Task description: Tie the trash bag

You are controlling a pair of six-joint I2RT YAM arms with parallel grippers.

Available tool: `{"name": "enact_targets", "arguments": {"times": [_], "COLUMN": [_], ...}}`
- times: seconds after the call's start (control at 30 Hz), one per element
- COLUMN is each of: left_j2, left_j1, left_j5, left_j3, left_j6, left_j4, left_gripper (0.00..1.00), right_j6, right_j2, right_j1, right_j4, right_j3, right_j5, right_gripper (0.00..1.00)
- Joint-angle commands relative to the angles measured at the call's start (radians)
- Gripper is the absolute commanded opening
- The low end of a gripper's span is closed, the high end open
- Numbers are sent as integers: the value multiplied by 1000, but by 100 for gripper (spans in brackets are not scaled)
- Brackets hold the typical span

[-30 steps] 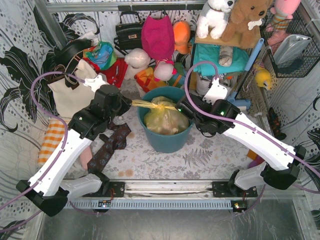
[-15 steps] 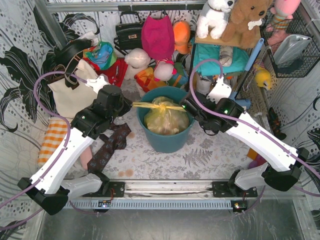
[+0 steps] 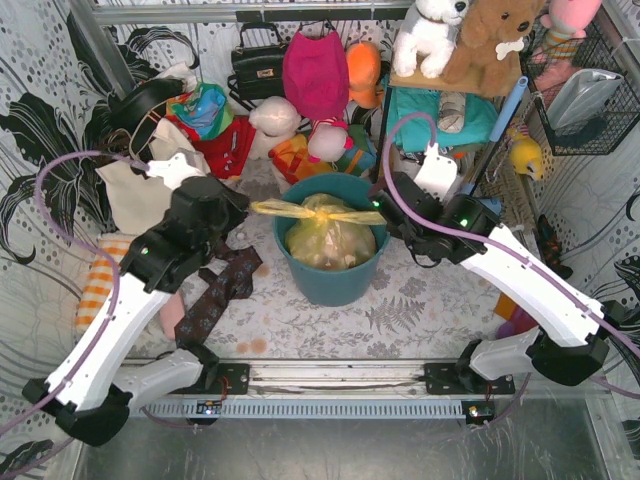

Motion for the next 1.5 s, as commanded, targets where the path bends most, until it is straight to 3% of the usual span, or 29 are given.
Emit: {"name": "enact_targets", "arguments": {"times": [0.0,0.23,0.33,0.5,0.63,0.77,0.87,1.07,1.27,1.37,1.47], "left_j2": [-79,-80,-87,-131,-184,-208,-218,-229,-195,-140,-63], "left_j1": [28,28,28,28,28,28,28,38,149,208,232], "left_j5": [-55,36,19,75,70,-127,-284,-502,-473,-414,-410], "left_j3": [10,67,64,-14,-134,-276,-408,-626,-798,-882,-958], "left_j6": [71,133,181,361,461,549,601,628,547,536,557], "left_j4": [119,215,243,363,481,555,641,776,876,982,1135], "left_gripper": [30,65,74,97,98,98,98,98,98,98,98], "right_j6": [-133,-244,-331,-632,-877,-1021,-1012,-889,-827,-812,-839], "right_j2": [-61,-91,-120,-243,-396,-535,-561,-574,-529,-484,-439], "right_j1": [-22,-23,-23,-24,-23,-34,-106,-356,-685,-789,-824], "right_j4": [-10,53,105,353,656,896,897,861,1009,1136,1277], "right_j3": [72,151,156,-2,-284,-525,-626,-791,-1014,-1127,-1239], "right_j5": [18,4,30,81,105,229,220,-13,-310,-333,-219], "right_gripper": [21,48,58,97,97,97,97,97,97,97,97]}}
